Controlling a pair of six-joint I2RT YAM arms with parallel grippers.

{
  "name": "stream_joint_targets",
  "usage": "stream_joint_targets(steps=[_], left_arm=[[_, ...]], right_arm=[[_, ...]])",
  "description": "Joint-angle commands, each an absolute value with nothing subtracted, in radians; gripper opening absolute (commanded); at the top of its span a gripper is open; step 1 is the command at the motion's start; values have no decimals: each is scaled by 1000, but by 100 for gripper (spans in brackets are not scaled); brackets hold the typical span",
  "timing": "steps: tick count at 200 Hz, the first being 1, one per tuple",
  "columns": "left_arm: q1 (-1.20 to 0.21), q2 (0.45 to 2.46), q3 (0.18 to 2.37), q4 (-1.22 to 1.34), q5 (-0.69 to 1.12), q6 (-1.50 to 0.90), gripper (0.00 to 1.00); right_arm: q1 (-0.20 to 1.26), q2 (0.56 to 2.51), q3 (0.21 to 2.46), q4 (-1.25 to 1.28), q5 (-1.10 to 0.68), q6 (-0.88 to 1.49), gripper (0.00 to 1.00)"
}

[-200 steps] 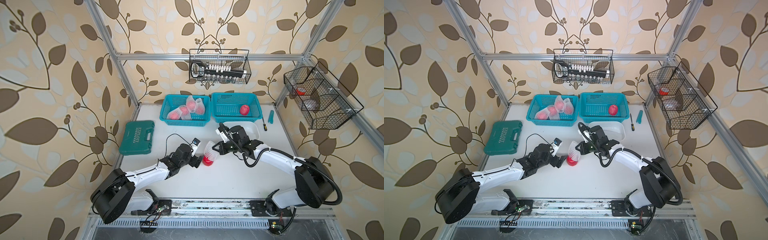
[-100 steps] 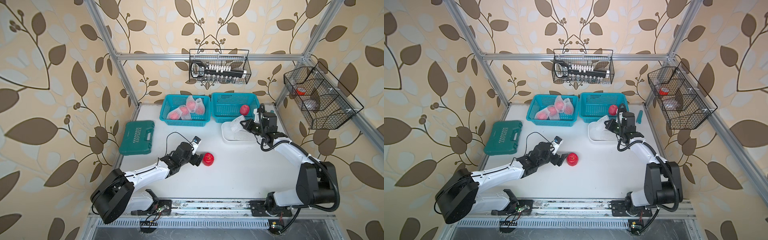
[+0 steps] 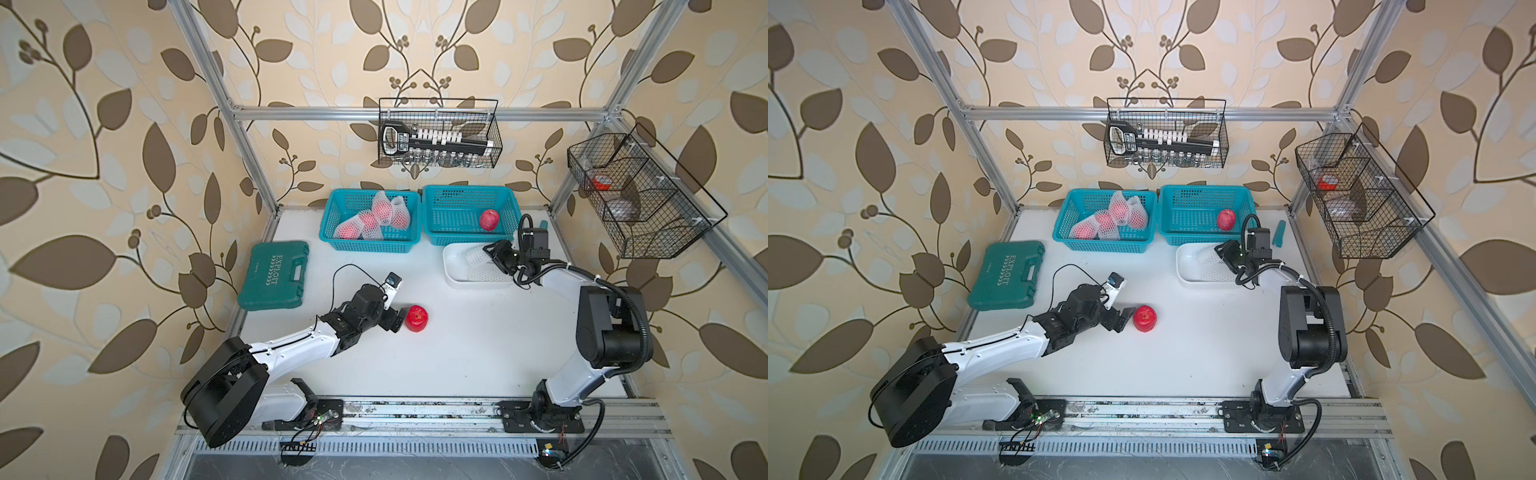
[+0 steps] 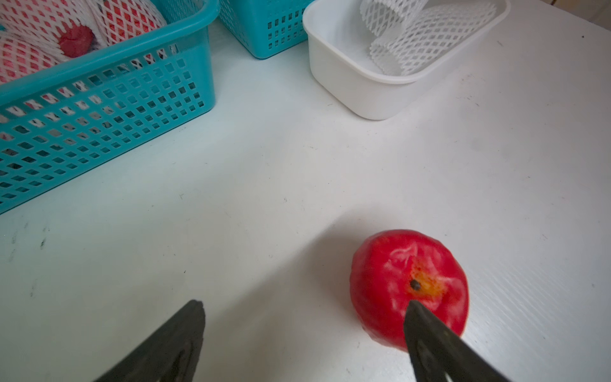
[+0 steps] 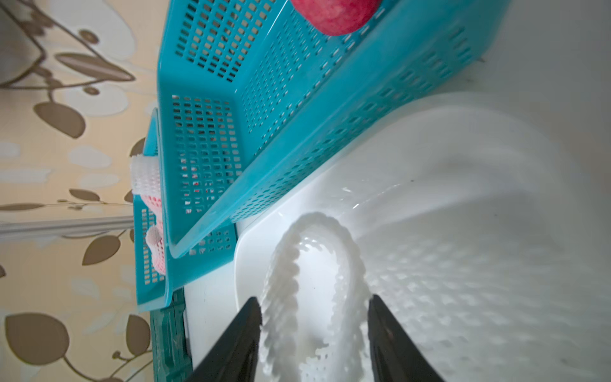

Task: Remove foam nets from apples
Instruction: Place the foam net into the storage box, then pick up the apple from the center of the board.

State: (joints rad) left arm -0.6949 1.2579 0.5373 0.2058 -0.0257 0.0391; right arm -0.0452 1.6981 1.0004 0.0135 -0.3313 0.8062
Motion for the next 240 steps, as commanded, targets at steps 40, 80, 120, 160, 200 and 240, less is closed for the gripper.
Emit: stream_joint_targets(steps=[40, 80, 120, 160, 200, 240], left_arm=[[-702, 1298, 559, 260, -1, 20, 95], [-702, 1314, 586, 252, 20, 23, 95], [-702, 1263, 583, 226, -1, 31, 95], [-703, 1086, 520, 184, -27, -4, 97], [-701, 893, 470, 12, -31, -82, 99], [-702, 808, 419, -44, -28, -151, 99]], right_arm=[[-43, 1512, 1008, -198, -49, 657, 75], [4, 1434, 972, -108, -116, 566, 69], [117, 1546, 1063, -131, -139, 493, 45], [405, 1490, 962, -6, -360, 293, 75], [672, 1468, 829, 8, -287, 179, 99], [746, 1504, 776, 35, -221, 137, 100]])
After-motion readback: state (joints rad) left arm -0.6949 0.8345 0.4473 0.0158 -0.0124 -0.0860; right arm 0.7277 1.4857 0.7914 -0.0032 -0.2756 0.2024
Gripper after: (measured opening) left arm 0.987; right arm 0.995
